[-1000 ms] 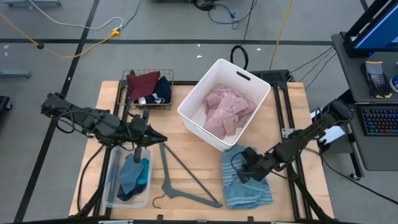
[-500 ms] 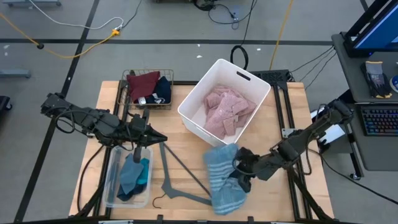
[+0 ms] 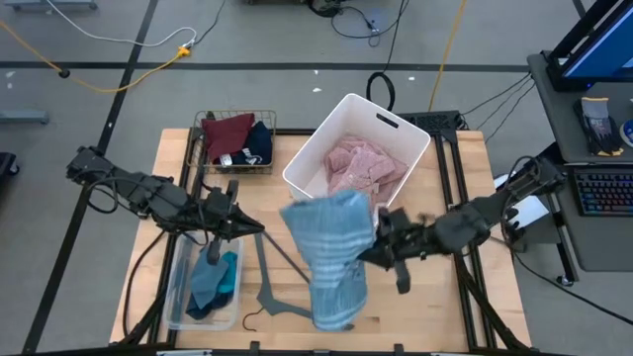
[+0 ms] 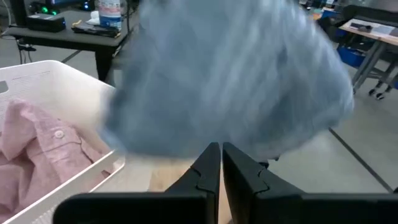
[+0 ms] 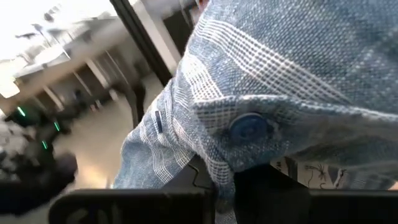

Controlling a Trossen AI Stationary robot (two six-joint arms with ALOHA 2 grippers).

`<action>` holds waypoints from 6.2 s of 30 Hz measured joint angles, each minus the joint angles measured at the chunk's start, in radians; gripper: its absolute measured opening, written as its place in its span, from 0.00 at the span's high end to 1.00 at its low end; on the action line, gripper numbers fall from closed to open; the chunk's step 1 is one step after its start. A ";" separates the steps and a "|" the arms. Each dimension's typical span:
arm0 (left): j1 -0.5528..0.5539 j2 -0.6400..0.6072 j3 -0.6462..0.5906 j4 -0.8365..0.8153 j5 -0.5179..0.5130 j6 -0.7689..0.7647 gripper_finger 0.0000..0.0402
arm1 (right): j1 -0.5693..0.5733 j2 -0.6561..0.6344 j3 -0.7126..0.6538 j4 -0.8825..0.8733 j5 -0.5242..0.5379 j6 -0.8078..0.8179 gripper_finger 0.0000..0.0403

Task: Pick & Place Cloths
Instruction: Put the blue polo shirt into the white bin, then return to home position

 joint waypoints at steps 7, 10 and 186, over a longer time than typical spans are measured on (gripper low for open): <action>-0.040 0.000 0.000 0.000 -0.061 0.023 0.95 | -0.055 -0.114 0.001 0.109 0.065 -0.179 0.97; -0.056 0.000 0.000 -0.001 -0.076 0.031 0.95 | -0.065 -0.177 0.001 0.080 0.169 -0.238 0.97; -0.021 -0.636 -0.718 0.244 -0.219 0.210 0.95 | -0.260 -1.059 -0.705 -0.342 -0.183 -0.406 1.00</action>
